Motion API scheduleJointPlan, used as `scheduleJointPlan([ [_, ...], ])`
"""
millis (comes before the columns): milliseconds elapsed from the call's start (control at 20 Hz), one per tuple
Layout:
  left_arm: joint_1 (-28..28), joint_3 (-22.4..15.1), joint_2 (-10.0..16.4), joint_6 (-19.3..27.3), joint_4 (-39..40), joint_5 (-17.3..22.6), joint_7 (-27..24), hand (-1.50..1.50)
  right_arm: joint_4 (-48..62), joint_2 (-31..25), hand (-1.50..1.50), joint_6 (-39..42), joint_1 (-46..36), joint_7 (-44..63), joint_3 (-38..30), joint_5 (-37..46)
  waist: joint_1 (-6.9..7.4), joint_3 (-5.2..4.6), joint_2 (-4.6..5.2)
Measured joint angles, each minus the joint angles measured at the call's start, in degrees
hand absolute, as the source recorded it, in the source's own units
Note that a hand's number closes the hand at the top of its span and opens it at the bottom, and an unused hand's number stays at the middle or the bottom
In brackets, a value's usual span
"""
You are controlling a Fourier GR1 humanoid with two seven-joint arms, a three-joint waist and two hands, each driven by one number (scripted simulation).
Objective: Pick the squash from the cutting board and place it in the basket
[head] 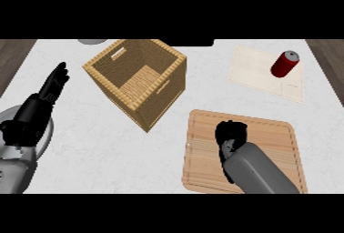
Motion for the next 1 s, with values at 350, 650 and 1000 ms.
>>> scheduleJointPlan([
  [350, 0.6, 0.6, -1.5, -0.5, -0.8, -1.5, 0.4, 0.00, -1.3, -0.3, 1.50, 0.8, 2.4, -1.9, -2.9, 3.6, 0.23, -0.06, -0.14],
  [650, 0.1, 1.8, -2.6, -1.4, 0.4, -2.9, -0.7, 0.00, -2.0, 0.5, 1.50, 0.5, 4.1, -4.1, -3.7, 7.9, 0.34, -0.24, -0.37],
  [1000, -0.1, 3.5, -3.3, -3.4, -0.4, -3.3, 0.0, 0.00, -1.3, -0.2, 1.50, 0.2, 3.7, -8.2, -3.1, 13.2, 0.56, -0.26, -0.45],
])
